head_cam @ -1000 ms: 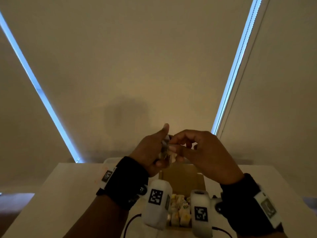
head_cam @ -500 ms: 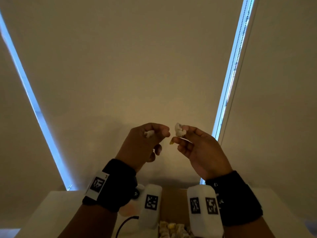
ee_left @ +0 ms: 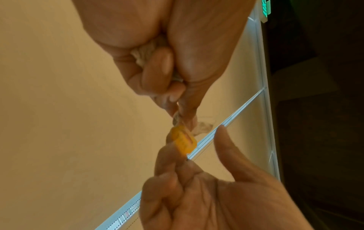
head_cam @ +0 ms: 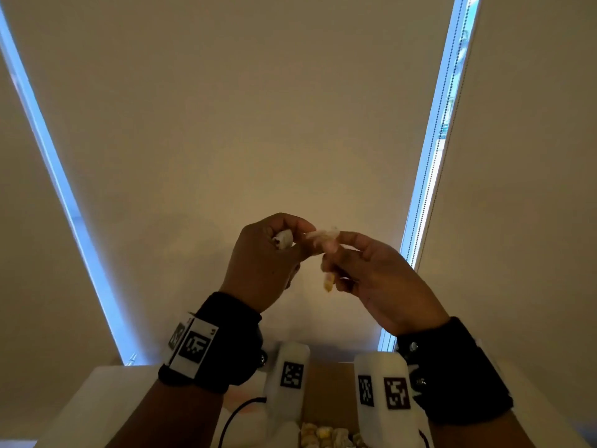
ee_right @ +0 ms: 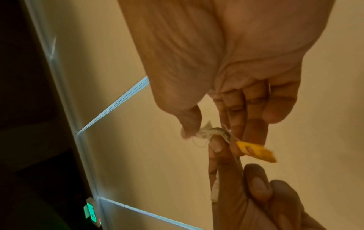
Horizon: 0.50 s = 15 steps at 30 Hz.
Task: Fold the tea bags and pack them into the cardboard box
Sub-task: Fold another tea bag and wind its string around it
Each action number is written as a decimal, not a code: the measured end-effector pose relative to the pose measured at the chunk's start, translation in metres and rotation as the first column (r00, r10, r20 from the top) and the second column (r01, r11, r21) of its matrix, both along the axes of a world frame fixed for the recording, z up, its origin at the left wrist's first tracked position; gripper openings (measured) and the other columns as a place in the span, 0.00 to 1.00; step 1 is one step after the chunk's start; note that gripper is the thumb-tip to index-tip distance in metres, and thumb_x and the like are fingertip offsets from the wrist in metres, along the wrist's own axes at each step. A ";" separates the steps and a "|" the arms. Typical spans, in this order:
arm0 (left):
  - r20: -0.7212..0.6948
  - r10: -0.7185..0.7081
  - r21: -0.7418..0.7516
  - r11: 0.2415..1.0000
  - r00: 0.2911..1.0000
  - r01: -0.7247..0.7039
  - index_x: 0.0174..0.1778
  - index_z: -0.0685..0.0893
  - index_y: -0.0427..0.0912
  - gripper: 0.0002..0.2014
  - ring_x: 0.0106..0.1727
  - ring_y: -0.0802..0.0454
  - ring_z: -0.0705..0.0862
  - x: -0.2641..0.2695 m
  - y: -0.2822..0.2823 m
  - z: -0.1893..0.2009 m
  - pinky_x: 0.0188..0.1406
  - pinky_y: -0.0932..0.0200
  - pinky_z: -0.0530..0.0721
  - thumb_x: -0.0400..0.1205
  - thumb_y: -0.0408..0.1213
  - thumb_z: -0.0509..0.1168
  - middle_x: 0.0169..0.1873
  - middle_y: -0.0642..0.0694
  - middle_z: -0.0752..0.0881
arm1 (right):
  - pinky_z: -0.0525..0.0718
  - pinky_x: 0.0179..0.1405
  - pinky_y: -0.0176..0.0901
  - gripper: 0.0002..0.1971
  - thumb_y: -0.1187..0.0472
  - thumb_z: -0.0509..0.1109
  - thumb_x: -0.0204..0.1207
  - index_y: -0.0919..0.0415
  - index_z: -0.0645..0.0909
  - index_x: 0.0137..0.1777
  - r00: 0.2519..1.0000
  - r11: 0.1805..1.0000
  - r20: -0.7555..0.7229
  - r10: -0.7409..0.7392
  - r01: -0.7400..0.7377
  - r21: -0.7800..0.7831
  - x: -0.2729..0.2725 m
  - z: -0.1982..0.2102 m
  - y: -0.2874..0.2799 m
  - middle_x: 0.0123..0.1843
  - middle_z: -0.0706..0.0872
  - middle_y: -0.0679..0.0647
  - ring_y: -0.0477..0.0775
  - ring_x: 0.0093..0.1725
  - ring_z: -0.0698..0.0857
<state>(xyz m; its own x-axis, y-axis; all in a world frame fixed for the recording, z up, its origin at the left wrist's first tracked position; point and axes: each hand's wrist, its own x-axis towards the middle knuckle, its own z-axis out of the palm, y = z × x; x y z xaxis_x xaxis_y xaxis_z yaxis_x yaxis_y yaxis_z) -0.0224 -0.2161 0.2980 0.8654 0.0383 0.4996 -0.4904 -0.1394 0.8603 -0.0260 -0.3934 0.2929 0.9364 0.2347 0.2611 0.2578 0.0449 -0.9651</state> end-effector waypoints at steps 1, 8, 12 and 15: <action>-0.011 -0.017 -0.017 1.000 1.000 0.017 0.47 0.90 0.38 0.08 0.21 0.50 0.72 -0.001 0.000 0.001 0.17 0.64 0.69 0.78 0.38 0.79 0.24 0.42 0.82 | 0.82 0.47 0.50 0.18 0.47 0.74 0.76 0.55 0.88 0.61 0.998 0.998 0.052 -0.027 0.029 -0.056 0.001 0.002 -0.001 0.38 0.89 0.51 0.50 0.40 0.83; -0.083 -0.011 -0.007 1.000 0.996 0.011 0.48 0.91 0.40 0.07 0.24 0.49 0.73 -0.010 0.006 0.006 0.20 0.63 0.68 0.84 0.40 0.73 0.41 0.33 0.90 | 0.76 0.42 0.51 0.09 0.61 0.68 0.84 0.54 0.91 0.47 0.973 0.976 0.097 -0.210 0.215 -0.044 0.007 0.014 -0.011 0.30 0.81 0.47 0.50 0.33 0.76; -0.173 -0.058 -0.076 0.996 0.983 0.045 0.52 0.90 0.38 0.10 0.24 0.50 0.73 -0.016 0.007 0.009 0.21 0.64 0.66 0.86 0.42 0.69 0.46 0.42 0.92 | 0.79 0.39 0.44 0.04 0.52 0.72 0.83 0.47 0.88 0.50 0.946 0.949 0.211 -0.248 0.281 -0.143 -0.001 0.022 -0.012 0.26 0.77 0.45 0.46 0.30 0.75; -0.186 -0.128 -0.094 0.989 0.974 0.112 0.51 0.90 0.36 0.11 0.24 0.48 0.71 -0.019 0.006 0.010 0.21 0.65 0.63 0.87 0.40 0.68 0.44 0.42 0.91 | 0.79 0.40 0.43 0.07 0.43 0.75 0.77 0.42 0.87 0.52 0.932 0.919 0.308 -0.192 0.281 -0.277 -0.009 0.027 -0.005 0.21 0.73 0.45 0.45 0.27 0.74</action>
<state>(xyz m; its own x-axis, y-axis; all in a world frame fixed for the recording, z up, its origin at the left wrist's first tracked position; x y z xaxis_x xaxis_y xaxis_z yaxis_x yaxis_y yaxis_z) -0.0419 -0.2104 0.3083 0.9454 -0.0377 0.3238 -0.3245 -0.0143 0.9458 -0.0351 -0.3989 0.3204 0.8784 0.1262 0.4609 0.4747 -0.3408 -0.8115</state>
